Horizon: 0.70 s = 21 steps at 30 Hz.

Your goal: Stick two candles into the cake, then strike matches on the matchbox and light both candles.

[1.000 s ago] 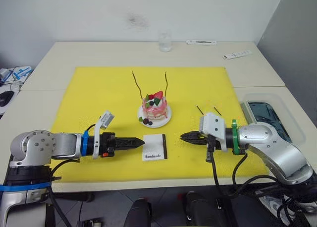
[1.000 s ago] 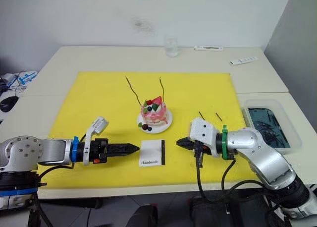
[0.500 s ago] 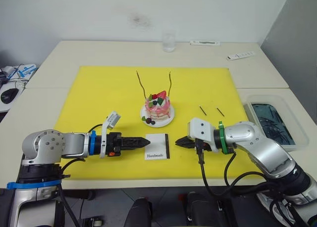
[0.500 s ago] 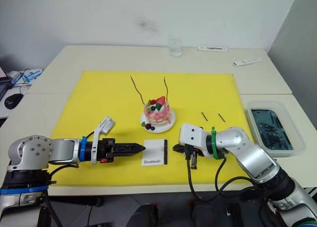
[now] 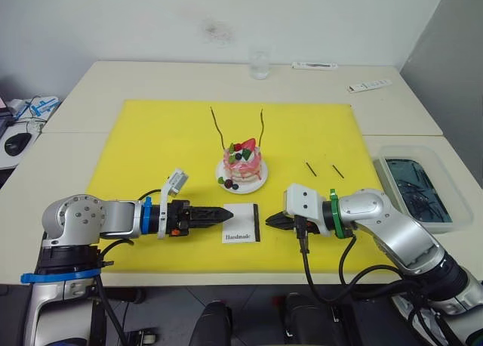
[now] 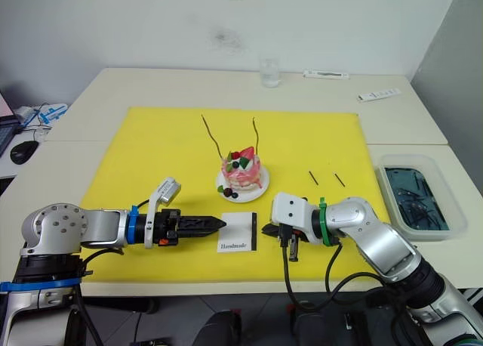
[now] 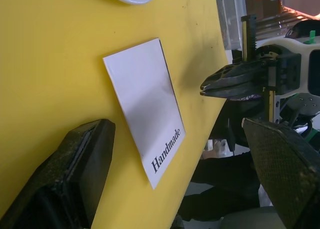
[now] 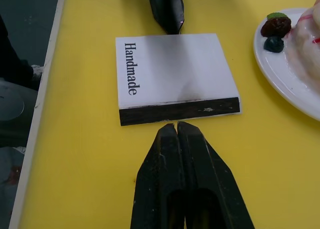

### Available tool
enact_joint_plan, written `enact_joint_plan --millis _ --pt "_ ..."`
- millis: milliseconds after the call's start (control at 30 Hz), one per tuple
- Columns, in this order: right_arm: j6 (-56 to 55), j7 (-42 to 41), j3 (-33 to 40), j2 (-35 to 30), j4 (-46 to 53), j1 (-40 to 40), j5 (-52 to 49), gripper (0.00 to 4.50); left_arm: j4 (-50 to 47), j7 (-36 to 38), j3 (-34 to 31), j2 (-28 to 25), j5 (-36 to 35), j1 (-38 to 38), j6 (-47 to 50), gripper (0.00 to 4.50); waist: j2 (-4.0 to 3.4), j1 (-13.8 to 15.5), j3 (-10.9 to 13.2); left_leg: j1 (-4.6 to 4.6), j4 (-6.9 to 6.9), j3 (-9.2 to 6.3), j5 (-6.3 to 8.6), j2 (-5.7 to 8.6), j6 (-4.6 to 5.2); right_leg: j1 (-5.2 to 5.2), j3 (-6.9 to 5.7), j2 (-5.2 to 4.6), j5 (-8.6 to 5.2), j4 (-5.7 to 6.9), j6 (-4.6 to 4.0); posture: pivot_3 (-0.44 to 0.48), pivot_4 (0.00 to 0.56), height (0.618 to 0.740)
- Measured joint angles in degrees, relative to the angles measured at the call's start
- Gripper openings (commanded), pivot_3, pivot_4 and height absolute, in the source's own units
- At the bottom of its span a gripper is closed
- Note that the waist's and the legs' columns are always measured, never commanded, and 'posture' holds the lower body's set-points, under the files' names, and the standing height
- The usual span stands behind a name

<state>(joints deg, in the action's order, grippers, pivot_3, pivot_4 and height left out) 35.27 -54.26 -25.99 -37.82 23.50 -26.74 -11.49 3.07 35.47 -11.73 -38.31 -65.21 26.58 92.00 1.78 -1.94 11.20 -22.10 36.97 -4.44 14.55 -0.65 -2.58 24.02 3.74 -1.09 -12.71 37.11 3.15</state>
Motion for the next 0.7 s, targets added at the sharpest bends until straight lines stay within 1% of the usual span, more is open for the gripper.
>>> enact_joint_plan --millis 200,533,700 --pt "0.0 -0.4 0.0 0.0 0.0 0.8 0.1 0.04 0.9 -1.0 0.5 -0.7 -2.3 0.0 0.0 4.50 0.00 0.0 0.0 -0.01 -0.03 -0.01 0.00 -0.01 0.00 0.02 -0.01 0.00 -0.01 0.00 -0.02 0.000 0.150 0.740" --pt "0.1 -0.4 0.0 0.1 -0.5 0.7 1.8 0.04 0.6 -4.3 0.2 2.5 -2.2 -0.3 -0.1 4.50 0.00 0.1 0.0 0.02 0.01 -0.01 0.00 0.05 -0.01 -0.04 0.00 -0.05 0.01 -0.01 0.01 0.000 0.150 0.740" --pt "0.8 -0.3 -0.2 1.4 -2.2 -0.7 3.5 0.04 -0.5 -6.0 0.1 3.4 -1.6 -0.5 -0.1 4.50 0.00 0.2 0.0 0.08 0.02 -0.02 -0.01 0.07 -0.02 -0.13 0.00 -0.06 0.01 -0.03 0.02 0.000 0.150 0.740"
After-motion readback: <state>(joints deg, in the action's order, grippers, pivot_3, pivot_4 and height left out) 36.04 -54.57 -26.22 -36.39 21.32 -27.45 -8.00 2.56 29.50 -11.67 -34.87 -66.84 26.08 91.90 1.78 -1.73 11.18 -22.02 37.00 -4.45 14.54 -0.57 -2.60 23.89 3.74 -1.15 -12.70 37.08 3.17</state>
